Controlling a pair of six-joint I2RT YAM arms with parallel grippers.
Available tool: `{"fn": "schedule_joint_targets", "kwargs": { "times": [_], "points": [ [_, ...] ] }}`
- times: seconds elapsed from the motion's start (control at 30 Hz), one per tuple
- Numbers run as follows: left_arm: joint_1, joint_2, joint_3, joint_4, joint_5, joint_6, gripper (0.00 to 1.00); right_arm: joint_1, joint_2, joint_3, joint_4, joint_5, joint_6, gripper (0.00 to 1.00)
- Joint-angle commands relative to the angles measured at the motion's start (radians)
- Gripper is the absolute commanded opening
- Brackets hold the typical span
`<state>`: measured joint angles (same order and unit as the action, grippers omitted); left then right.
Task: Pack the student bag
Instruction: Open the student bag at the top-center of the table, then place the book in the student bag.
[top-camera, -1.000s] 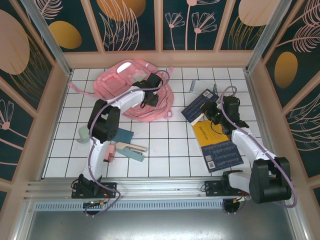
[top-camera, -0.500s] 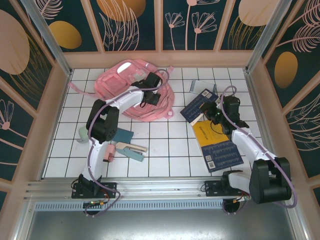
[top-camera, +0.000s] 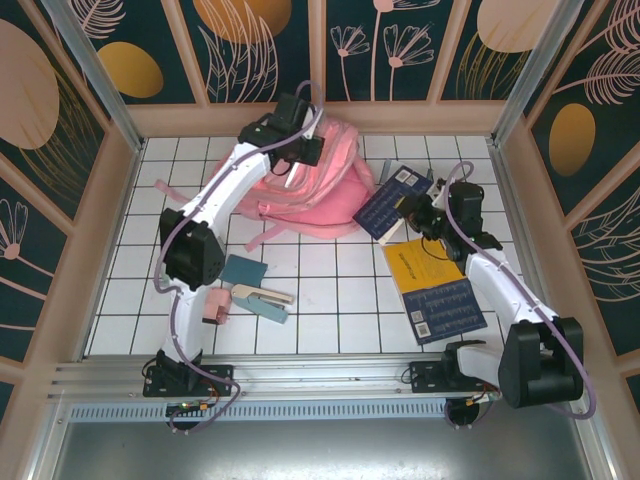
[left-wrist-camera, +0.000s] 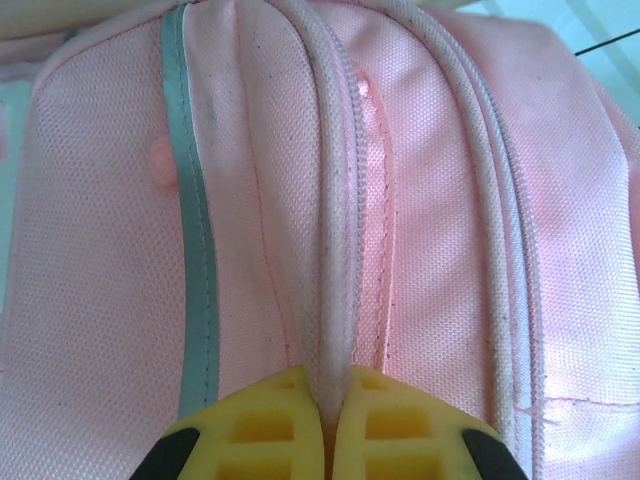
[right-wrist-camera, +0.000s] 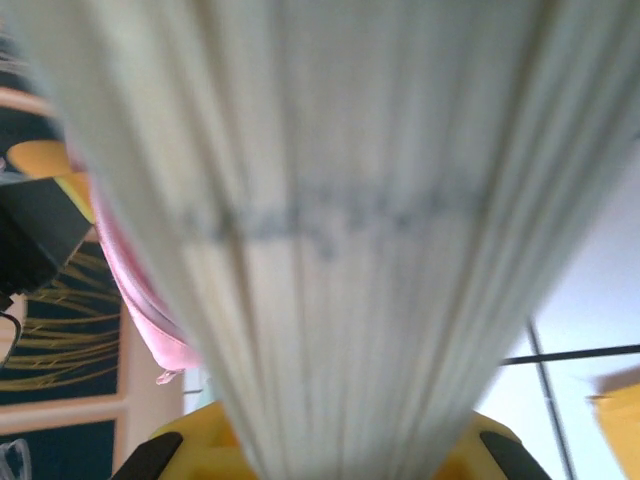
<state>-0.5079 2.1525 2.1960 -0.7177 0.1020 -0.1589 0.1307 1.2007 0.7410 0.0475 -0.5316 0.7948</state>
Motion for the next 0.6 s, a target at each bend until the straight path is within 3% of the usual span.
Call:
{"fn": "schedule_joint_targets", "kwargs": {
  "times": [0.0, 0.13, 0.27, 0.57],
  "points": [
    [0.003, -0.115, 0.057, 0.100, 0.236, -0.002, 0.00, -0.001, 0.048, 0.058, 0.168, -0.157, 0.052, 0.00],
    [0.022, -0.154, 0.051, 0.137, 0.391, -0.002, 0.00, 0.017, 0.146, 0.110, 0.218, -0.194, 0.080, 0.00],
    [0.057, -0.174, 0.020, 0.174, 0.483, -0.037, 0.00, 0.096, 0.260, 0.194, 0.213, -0.157, 0.078, 0.00],
    [0.075, -0.208, -0.141, 0.433, 0.664, -0.265, 0.00, 0.222, 0.550, 0.350, 0.357, 0.049, 0.298, 0.00]
  ]
}}
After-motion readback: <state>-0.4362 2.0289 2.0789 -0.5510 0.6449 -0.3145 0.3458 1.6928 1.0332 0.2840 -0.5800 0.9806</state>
